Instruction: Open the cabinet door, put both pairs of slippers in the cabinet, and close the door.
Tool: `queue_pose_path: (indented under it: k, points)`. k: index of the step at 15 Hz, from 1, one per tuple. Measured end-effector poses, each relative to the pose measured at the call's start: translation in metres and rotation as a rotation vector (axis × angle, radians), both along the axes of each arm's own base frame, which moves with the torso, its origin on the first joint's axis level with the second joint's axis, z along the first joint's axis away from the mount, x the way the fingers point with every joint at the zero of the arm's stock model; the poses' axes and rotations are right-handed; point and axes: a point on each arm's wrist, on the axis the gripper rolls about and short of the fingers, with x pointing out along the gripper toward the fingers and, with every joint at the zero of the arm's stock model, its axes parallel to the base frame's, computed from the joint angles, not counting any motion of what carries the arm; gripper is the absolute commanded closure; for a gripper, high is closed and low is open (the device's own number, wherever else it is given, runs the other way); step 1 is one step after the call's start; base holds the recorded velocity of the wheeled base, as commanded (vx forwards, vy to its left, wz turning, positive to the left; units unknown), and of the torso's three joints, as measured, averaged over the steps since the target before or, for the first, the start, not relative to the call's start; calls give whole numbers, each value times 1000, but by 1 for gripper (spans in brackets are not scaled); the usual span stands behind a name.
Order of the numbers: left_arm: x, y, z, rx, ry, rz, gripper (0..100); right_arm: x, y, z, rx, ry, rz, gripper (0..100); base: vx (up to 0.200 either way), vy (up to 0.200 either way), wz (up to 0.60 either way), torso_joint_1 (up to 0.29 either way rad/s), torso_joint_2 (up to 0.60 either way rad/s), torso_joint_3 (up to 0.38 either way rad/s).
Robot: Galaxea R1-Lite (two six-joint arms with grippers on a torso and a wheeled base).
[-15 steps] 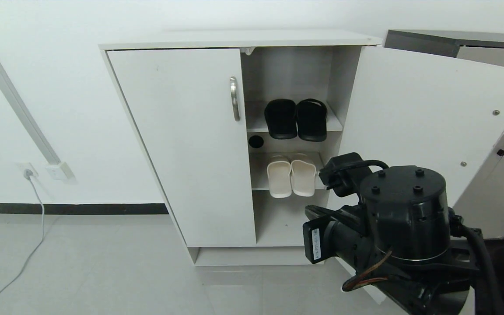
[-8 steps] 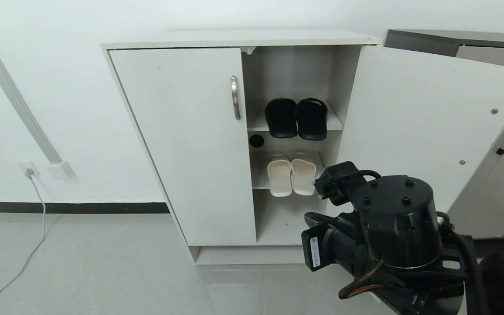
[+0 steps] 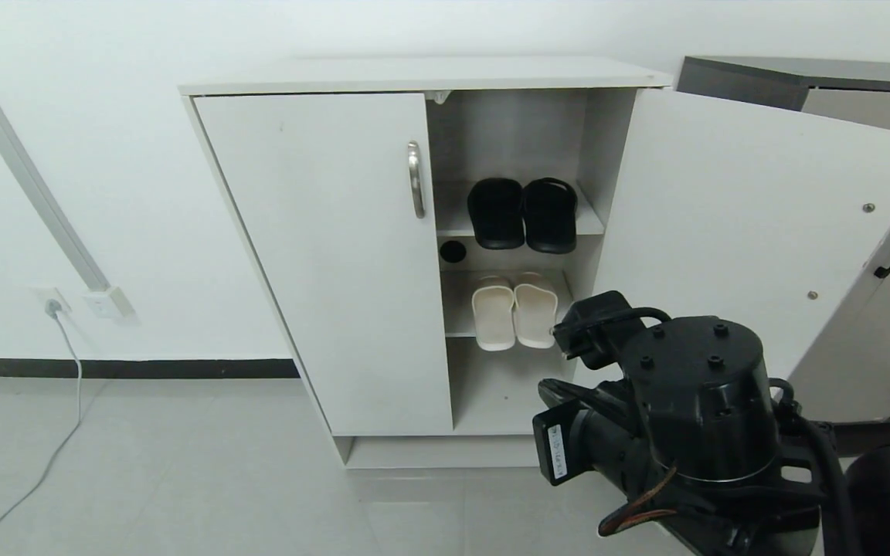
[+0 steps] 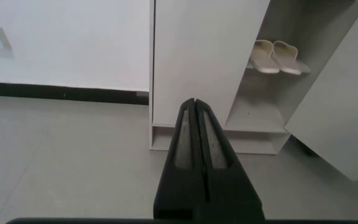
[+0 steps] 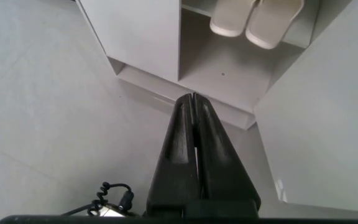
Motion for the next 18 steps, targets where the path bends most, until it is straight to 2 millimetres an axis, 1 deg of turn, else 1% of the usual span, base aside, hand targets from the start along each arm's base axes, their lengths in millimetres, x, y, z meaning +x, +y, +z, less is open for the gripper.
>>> queue_pose_path:
  k: [4, 8, 13, 18]
  points:
    - [0, 0, 0, 0, 2, 0, 100, -1, 1, -1, -4, 2, 4, 100, 0, 0, 0, 44, -490, -369]
    - [0, 0, 0, 0, 3, 0, 100, 0, 0, -1, -6, 3, -1, 100, 0, 0, 0, 117, -470, -354]
    - [0, 0, -1, 0, 3, -3, 100, 0, 0, -1, -5, 3, 0, 100, 0, 0, 0, 143, -467, -324]
    - [0, 0, 0, 0, 3, -3, 100, 0, 0, -2, -8, 5, 0, 100, 0, 0, 0, 185, -490, -312]
